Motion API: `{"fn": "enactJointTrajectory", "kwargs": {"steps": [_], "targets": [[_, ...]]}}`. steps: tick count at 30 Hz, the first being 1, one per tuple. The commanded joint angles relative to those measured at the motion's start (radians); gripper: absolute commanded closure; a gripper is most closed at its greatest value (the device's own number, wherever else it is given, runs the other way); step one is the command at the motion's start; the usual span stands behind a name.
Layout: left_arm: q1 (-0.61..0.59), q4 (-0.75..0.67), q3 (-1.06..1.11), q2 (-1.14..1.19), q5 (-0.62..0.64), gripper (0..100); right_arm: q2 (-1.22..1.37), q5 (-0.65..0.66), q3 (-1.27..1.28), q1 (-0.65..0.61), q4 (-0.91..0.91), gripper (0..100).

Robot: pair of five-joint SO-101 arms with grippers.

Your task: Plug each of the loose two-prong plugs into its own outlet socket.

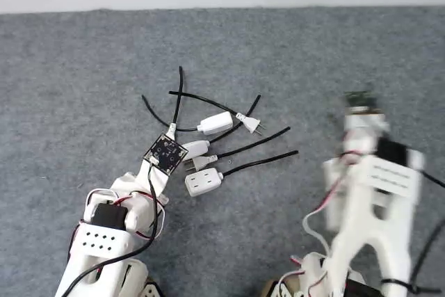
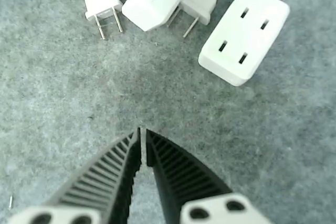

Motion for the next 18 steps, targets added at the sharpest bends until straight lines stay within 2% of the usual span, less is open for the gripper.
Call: {"fn": "enactJointTrajectory", "kwargs": {"steps": [1,7,18], "targets": [[-0.008,-0.017,-0.012,-0.018,0.006,99,0.019,0.080,-0.192,0.245,0.008,99.1],[-0.008,-0.017,-0.010,-0.018,0.008,99,0.302,0.114,-0.514,0.493,0.007,99.1],[-0.008,-0.017,-0.005,-0.020,0.008,99,0.977,0.112,-1.175,0.704,0.013,99.0]]}}
